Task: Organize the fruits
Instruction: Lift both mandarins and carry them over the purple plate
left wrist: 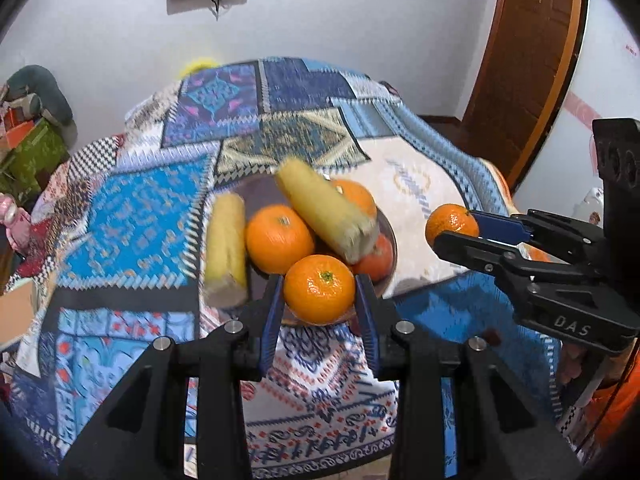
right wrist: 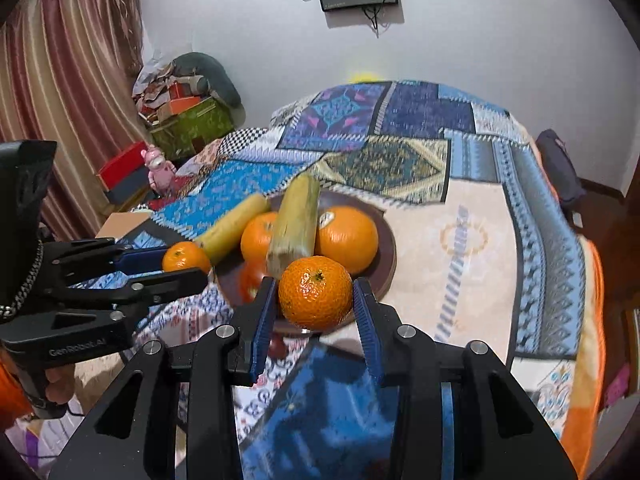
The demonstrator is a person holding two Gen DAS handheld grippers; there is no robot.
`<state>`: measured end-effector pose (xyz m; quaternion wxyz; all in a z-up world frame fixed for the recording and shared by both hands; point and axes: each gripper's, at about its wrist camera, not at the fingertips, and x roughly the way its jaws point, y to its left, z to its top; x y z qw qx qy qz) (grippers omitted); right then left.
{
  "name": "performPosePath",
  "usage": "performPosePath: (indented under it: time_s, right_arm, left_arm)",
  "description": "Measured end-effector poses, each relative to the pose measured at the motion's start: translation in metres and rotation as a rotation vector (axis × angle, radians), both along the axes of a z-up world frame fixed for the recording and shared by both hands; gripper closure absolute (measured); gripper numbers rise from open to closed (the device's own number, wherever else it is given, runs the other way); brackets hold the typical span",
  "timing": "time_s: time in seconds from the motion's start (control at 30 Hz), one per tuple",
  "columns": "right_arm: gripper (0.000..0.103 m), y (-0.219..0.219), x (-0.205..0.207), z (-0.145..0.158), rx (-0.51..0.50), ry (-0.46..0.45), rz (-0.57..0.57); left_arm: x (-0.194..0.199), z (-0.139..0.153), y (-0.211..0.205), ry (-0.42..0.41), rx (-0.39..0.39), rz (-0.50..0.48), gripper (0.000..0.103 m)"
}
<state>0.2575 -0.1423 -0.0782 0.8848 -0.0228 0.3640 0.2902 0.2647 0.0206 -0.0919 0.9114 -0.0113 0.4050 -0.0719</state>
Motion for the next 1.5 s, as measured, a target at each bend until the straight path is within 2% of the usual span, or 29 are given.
performPosePath:
  time_s: [0.33, 0.43, 0.53, 0.63, 1.0, 1.33, 1.5]
  right_arm:
    - [0.067, 0.015, 0.018, 0.029, 0.010, -0.067, 0.005]
    - [0.067, 0.017, 0.027, 0.035, 0.020, -0.077, -0.002]
    - [0.067, 0.021, 0.033, 0.040, 0.024, -0.085, -0.004]
    - [0.067, 0.024, 0.037, 0.045, 0.025, -0.099, -0.003]
    - [0.067, 0.031, 0.066, 0.031, 0.019, -0.075, -0.014]
    - [0.067, 0.039, 0.096, 0.000, 0.007, -0.004, -0.023]
    - [0.067, 0.039, 0.108, -0.016, 0.007, 0.030, -0.032]
  left_arm:
    - [0.005, 0.042, 0.009, -0.097, 0.009, 0.027, 0.068]
    - [0.014, 0.046, 0.015, -0.095, -0.009, 0.042, 0.068]
    - [0.024, 0.048, 0.019, -0.107, 0.029, 0.068, 0.068]
    - [0.034, 0.048, 0.024, -0.110, 0.032, 0.084, 0.068]
    - [0.072, 0.021, 0.034, -0.059, 0.013, 0.109, 0.068]
    - [0.104, -0.012, 0.038, 0.018, -0.019, 0.104, 0.068]
    - [0.111, -0.023, 0.034, 0.024, -0.010, 0.094, 0.068]
